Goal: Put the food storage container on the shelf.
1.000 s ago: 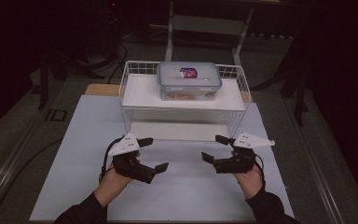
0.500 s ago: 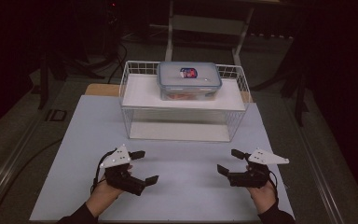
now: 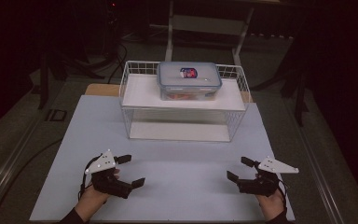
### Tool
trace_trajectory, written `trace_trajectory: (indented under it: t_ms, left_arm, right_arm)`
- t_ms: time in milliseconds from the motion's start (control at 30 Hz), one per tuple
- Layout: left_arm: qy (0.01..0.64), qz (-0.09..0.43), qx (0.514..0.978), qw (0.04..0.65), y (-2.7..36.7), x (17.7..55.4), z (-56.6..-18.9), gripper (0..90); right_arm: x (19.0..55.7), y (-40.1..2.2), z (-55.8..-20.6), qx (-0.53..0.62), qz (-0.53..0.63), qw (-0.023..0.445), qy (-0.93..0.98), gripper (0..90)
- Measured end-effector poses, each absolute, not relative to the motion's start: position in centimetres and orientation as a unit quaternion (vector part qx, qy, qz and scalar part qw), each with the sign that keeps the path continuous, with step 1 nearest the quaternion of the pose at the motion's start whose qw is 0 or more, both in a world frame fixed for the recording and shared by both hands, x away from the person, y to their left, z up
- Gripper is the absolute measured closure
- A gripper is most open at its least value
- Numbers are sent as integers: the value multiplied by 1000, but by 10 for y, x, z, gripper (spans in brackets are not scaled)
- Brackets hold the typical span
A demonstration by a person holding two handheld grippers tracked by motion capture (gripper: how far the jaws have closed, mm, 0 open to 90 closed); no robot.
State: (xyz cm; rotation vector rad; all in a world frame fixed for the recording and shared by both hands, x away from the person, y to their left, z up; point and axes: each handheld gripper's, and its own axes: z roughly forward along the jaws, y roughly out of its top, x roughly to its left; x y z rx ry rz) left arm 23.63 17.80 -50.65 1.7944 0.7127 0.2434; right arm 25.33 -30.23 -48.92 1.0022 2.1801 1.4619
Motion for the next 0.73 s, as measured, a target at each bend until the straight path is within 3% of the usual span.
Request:
trace_trajectory:
  t_ms: [733]
  left_arm:
    - [337,129,751,553,191,244,-517,0]
  right_arm:
    - [259,-302,-503,358,483,164,782,142]
